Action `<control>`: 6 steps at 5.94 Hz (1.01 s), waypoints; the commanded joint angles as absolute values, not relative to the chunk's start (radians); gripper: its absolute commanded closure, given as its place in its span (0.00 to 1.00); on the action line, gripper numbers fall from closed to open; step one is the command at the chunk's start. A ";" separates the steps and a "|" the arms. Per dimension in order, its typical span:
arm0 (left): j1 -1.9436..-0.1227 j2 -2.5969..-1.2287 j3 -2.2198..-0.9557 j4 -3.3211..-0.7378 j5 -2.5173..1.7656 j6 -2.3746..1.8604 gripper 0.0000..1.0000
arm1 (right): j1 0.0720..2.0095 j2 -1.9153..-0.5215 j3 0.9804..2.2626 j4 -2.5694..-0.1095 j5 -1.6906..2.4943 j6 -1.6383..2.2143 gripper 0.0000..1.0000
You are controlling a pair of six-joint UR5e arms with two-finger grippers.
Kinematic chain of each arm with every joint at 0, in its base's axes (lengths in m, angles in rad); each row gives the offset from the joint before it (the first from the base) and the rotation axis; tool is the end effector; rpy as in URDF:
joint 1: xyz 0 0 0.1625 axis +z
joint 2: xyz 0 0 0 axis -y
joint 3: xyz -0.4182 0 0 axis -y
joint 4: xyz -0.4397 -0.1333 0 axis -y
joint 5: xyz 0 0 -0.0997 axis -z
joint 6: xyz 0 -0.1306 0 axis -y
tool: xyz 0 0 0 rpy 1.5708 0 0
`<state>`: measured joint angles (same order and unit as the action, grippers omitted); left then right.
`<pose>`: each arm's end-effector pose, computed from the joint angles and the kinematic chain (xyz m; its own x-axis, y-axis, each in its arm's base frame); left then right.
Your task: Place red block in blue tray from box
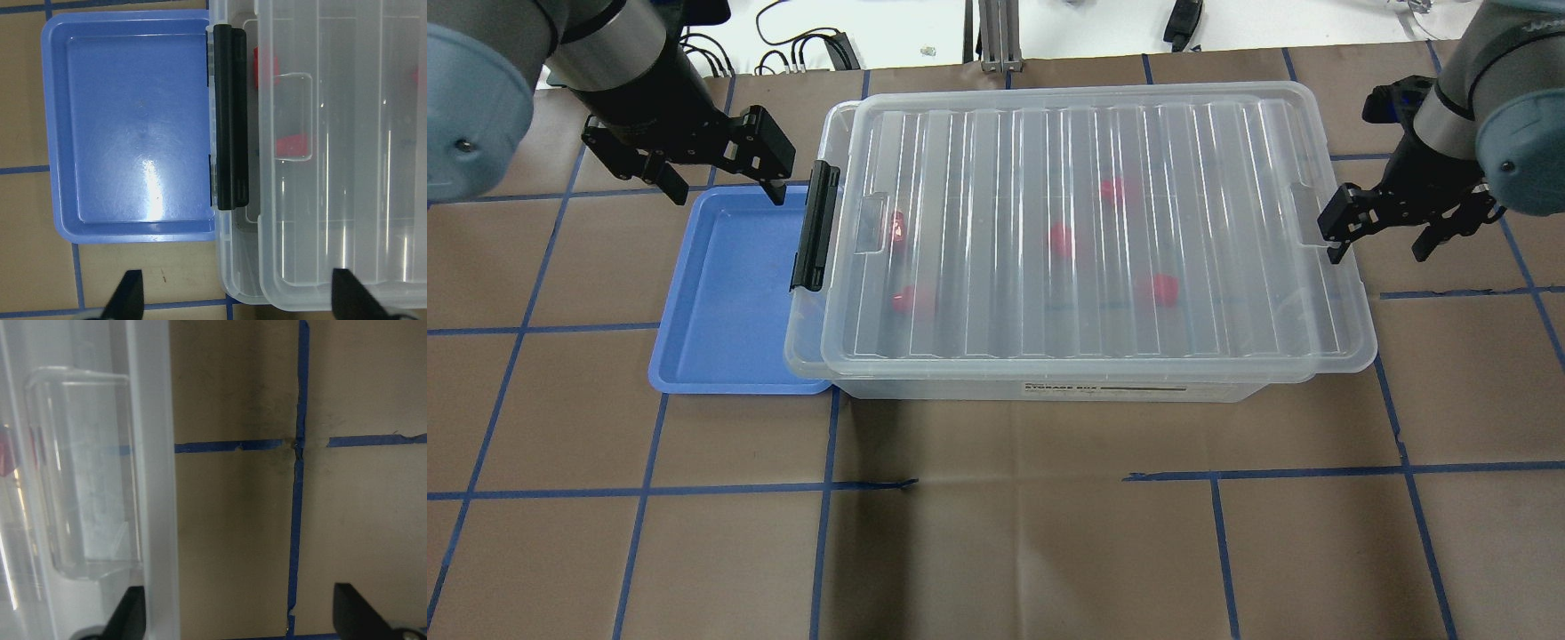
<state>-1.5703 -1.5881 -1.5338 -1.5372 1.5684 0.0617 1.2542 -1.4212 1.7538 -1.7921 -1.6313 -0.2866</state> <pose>-0.1333 -0.5534 0.4642 -0.9981 0.0612 -0.0009 0.0612 0.9967 -0.0533 -0.0560 -0.5736 0.2918 -0.9993 0.0250 0.0262 0.0280 0.9919 0.1235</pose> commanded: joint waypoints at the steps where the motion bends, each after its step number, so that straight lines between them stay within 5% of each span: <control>1: -1.571 -1.589 -1.531 -1.537 1.574 0.057 0.02 | 1.217 -1.419 1.752 -1.824 -1.666 -0.363 0.00; 6: -1.589 -1.586 -1.525 -1.552 1.566 0.063 0.01 | 1.057 -1.393 1.738 -1.885 -1.713 -0.611 0.00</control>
<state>-1.5816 -1.5883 -1.5236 -1.5478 1.5702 0.0609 1.0887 -1.4069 1.7431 -1.8577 -1.7036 -0.5570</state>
